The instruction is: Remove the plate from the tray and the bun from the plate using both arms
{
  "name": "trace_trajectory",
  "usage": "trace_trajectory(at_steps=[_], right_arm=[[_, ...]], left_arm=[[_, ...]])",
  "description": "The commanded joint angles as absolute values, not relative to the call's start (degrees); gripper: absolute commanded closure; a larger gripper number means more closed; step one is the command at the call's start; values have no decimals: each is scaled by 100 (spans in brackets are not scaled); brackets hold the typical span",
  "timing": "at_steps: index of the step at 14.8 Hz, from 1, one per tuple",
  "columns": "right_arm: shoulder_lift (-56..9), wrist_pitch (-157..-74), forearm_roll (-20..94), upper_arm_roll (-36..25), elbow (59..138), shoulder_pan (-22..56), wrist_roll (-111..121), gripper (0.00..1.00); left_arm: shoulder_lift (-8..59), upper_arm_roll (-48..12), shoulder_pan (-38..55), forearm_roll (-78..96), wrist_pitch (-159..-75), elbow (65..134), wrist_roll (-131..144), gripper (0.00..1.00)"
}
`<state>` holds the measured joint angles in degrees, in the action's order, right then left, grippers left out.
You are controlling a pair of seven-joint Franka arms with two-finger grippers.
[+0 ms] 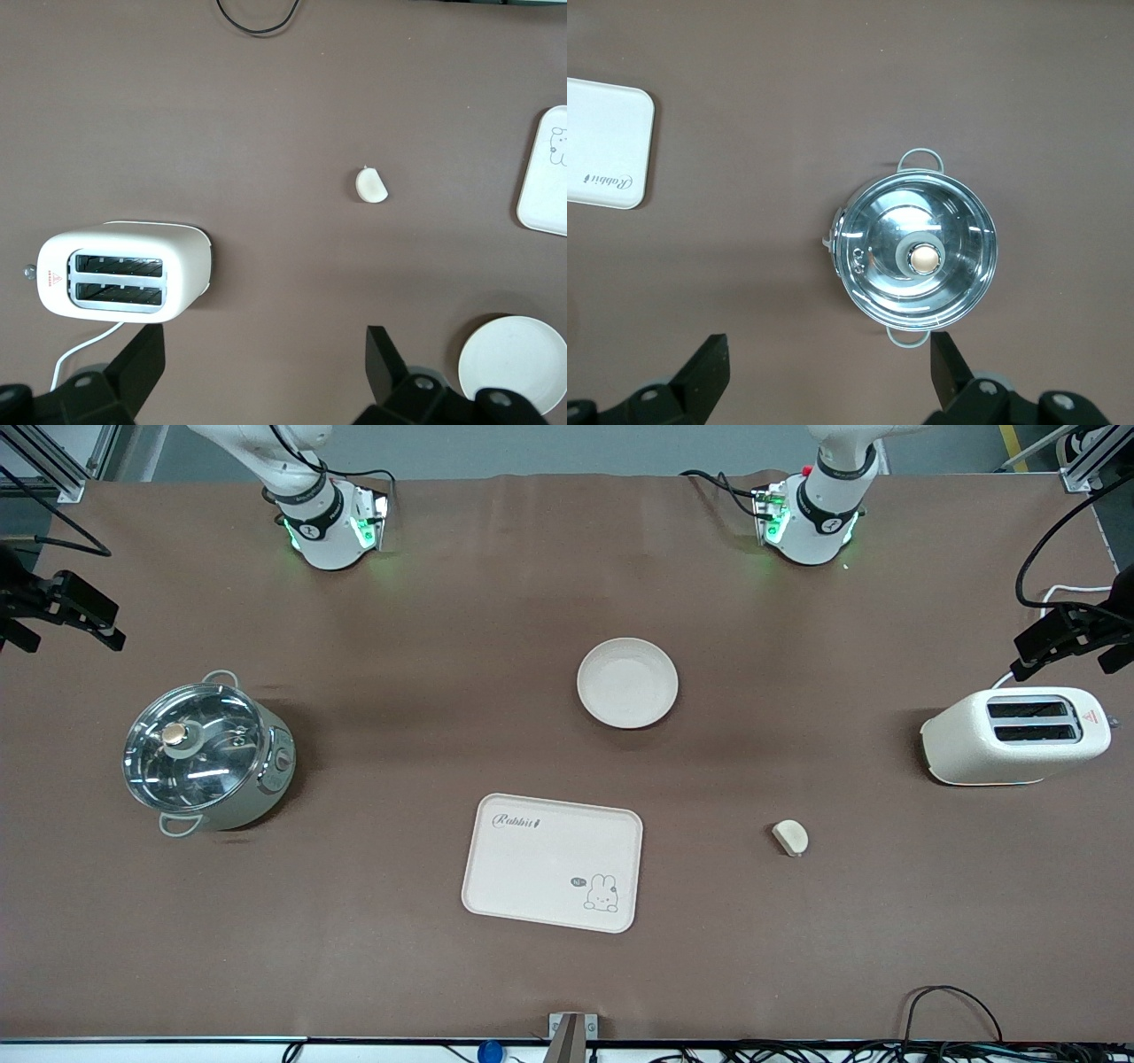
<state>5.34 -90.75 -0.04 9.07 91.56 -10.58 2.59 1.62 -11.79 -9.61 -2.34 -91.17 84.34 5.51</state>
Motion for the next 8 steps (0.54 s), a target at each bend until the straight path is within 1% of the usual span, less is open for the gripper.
trace_trajectory(at_steps=[1, 4, 5, 8], right_arm=[[554, -9053, 62, 888, 9176, -1055, 308, 0], [554, -9062, 62, 888, 9176, -1055, 308, 0], [554, -9062, 62, 888, 9176, -1055, 308, 0], [554, -9062, 62, 888, 9176, -1055, 308, 0]], left_arm=[[325, -1099, -862, -150, -9132, 8288, 702, 0], [352, -1099, -853, 453, -9053, 8305, 931, 0], [360, -1107, -844, 640, -8905, 8314, 1140, 0], [395, -1186, -800, 624, -8877, 8314, 1802, 0]])
